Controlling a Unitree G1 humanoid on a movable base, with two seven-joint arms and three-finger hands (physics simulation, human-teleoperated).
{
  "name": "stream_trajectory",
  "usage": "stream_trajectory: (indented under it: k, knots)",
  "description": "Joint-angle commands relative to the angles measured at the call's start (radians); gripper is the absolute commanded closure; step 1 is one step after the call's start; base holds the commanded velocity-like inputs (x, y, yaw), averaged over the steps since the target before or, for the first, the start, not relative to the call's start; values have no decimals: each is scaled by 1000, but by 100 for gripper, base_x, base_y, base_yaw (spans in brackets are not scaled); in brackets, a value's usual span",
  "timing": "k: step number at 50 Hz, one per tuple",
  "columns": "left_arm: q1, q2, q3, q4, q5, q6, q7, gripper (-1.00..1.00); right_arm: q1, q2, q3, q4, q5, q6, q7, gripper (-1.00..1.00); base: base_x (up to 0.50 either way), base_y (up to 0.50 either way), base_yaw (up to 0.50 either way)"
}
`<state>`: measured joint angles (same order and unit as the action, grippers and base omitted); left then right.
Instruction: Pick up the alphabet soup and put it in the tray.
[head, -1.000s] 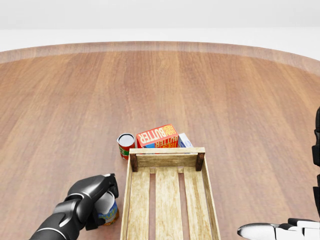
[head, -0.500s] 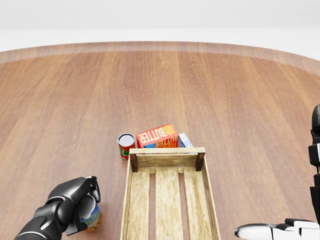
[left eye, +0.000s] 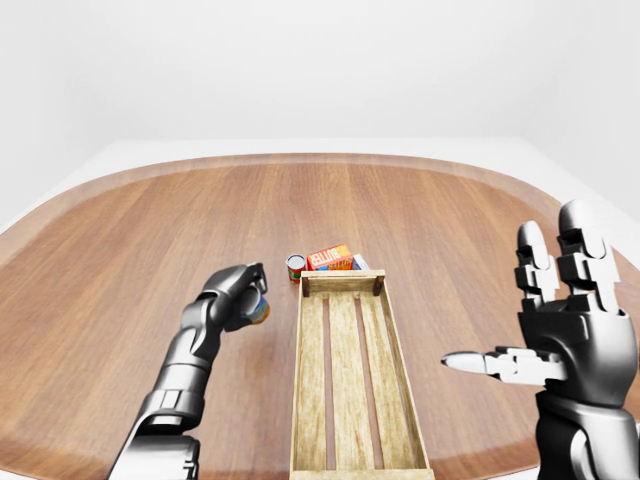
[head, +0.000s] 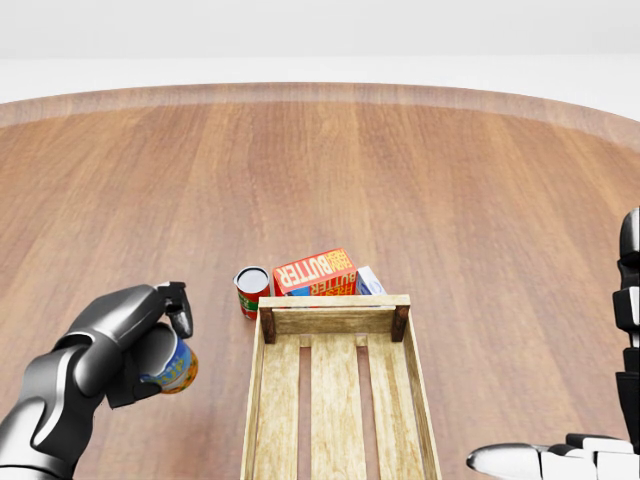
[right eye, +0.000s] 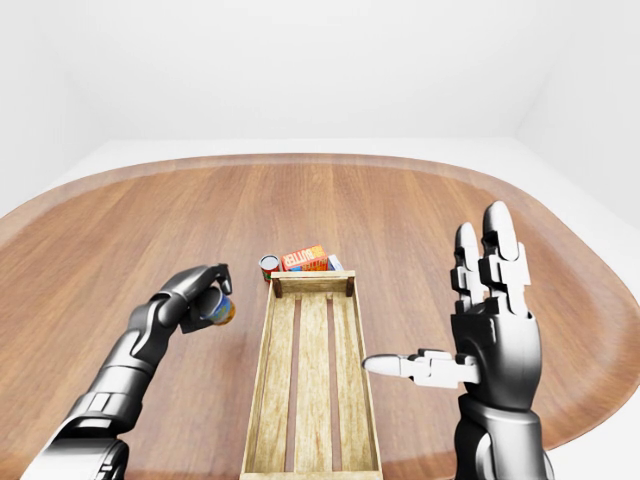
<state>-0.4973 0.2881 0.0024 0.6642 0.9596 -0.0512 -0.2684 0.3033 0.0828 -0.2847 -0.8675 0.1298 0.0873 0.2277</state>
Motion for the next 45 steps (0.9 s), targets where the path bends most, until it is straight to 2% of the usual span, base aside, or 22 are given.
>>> stream_trajectory:
  k: [1, 2, 3, 5, 6, 8, 10, 16, 18, 23, 30, 38, 43, 44, 45]
  knots:
    - [123, -14, 62, -496, 38, 52, -230, 100, -3, -3, 8, 5, -10, 0, -9, -100, 0, 0, 0]
    - [131, -17, 63, -570, 41, 55, -275, 100, -1, -2, 11, 1, -10, 0, -10, -100, 0, 0, 0]
    - [133, -24, 67, -618, 47, 73, -315, 100, 0, -2, 13, -5, -10, 0, -10, -100, 0, 0, 0]
    - [138, -33, 68, -672, 49, 72, -356, 100, 0, -3, 12, -8, -9, 0, -10, -100, 0, 0, 0]
    - [136, -42, 67, -726, 60, 92, -391, 100, 0, -3, 12, -8, -8, 0, -10, -100, 0, 0, 0]
    - [138, -45, 65, -749, 74, 85, -401, 100, -1, -3, 11, -8, -8, 0, -10, -100, 0, 0, 0]
    - [127, -59, 63, -784, 84, 106, -430, 100, -1, -3, 10, -8, -6, 0, -10, -100, 0, 0, 0]
    - [119, -82, 46, -851, 109, 117, -430, 100, 0, -1, 1, -16, 0, 0, -7, -100, 0, 0, 0]
    - [118, -106, 33, -917, 104, 138, -430, 100, 0, 0, -1, -19, 0, 0, -7, -100, 0, 0, 0]
    - [117, -147, -3, -1003, 144, 139, -430, 100, 0, 0, 2, -20, -2, 0, -6, -100, 0, 0, 0]
    - [122, -188, -39, -992, 168, 139, -430, 100, 8, 4, -5, -42, 4, 0, 0, -100, 0, 0, 0]
    - [144, -272, -126, -1077, 245, 139, -430, 100, 5, 7, -15, -38, 9, 0, 6, -100, 0, 0, 0]
    - [176, -323, -179, -1060, 307, 139, -430, 100, 3, 7, -20, -36, 13, 0, 8, -100, 0, 0, 0]
    - [184, -334, -192, -1038, 325, 136, -430, 100, 6, 8, -23, -40, 16, 0, 10, -100, 0, 0, 0]
    - [194, -333, -203, -1022, 345, 121, -430, 100, 8, 9, -27, -46, 19, 0, 11, -100, 0, 0, 0]
